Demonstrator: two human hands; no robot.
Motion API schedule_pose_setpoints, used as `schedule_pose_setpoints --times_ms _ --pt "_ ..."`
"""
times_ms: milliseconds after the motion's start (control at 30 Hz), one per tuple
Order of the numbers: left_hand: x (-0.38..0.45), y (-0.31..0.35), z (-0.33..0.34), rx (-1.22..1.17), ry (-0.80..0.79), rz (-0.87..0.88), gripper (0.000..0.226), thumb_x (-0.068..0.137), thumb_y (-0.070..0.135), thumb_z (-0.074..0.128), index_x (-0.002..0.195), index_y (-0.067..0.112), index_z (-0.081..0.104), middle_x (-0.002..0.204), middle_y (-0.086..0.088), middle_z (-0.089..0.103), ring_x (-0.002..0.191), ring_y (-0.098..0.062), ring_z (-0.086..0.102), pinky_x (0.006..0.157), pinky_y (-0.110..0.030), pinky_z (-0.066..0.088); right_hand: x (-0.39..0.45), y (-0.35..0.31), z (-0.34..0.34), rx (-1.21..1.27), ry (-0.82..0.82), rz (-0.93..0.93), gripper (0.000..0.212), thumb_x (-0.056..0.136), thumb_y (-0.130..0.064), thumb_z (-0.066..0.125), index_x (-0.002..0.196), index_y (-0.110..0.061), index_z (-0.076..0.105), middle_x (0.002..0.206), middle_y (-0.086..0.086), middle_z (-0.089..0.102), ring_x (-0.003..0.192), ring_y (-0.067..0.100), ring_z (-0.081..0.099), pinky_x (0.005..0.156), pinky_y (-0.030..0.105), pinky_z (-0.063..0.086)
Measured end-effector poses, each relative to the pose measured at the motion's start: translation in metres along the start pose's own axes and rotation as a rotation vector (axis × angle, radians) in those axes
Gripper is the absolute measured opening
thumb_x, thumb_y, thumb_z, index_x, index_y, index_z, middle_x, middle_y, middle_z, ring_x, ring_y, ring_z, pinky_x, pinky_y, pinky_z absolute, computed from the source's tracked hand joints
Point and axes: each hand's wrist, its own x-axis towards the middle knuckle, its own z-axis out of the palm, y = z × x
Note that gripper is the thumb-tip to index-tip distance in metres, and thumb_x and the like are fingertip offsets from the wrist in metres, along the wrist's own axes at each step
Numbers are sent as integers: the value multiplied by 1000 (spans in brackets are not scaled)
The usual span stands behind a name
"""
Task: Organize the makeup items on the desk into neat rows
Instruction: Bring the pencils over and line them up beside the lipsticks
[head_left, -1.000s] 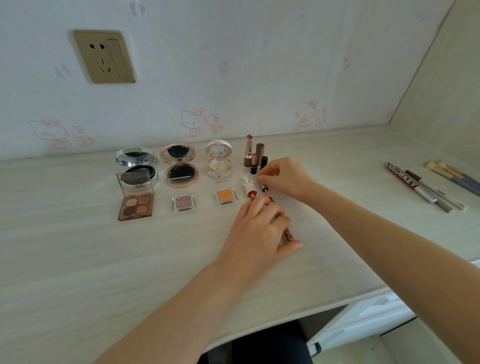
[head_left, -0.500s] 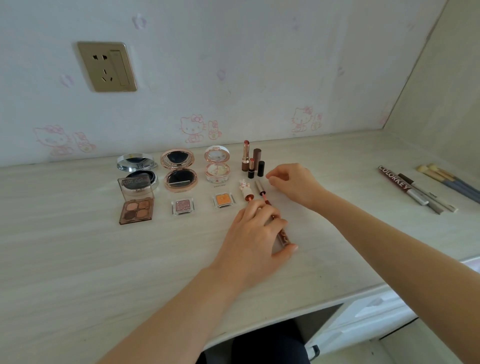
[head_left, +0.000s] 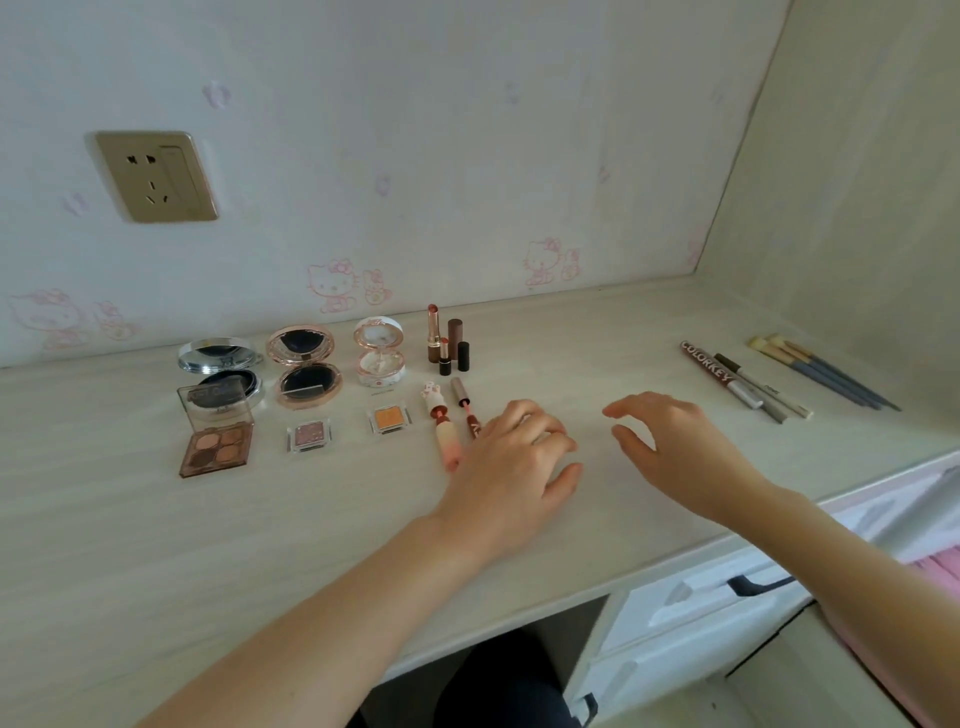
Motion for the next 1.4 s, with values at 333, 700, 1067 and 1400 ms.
schedule_pose_setpoints --times_ms 333,700,1067,1400 --pt "108 28 51 -99 -263 -73 29 95 30 49 115 13 64 119 -4 62 119 -23 43 97 -37 41 -23 77 -27 -150 88 152 24 91 -17 58 113 -12 67 112 2 67 106 22 59 88 28 43" --pt "192 30 124 -191 -313 -238 43 96 28 46 135 10 48 139 -12 48 132 -29 36 107 -37 33 4 132 -29 -293 157 292 30 95 -22 47 118 -9 61 117 9 59 111 30 46 87 41 45" --pt "215 23 150 -177 -369 -136 50 99 32 38 148 21 32 150 -5 37 139 -30 23 112 -38 24 7 137 -16 -320 171 233 23 91 -16 54 110 -7 63 104 8 61 104 29 48 80 37 46" --pt "200 11 133 -70 -374 -95 39 99 31 37 136 25 47 135 -8 42 124 -31 33 104 -43 34 13 125 -18 -312 138 307 27 95 -29 51 114 -13 61 99 3 66 101 23 46 80 29 40"
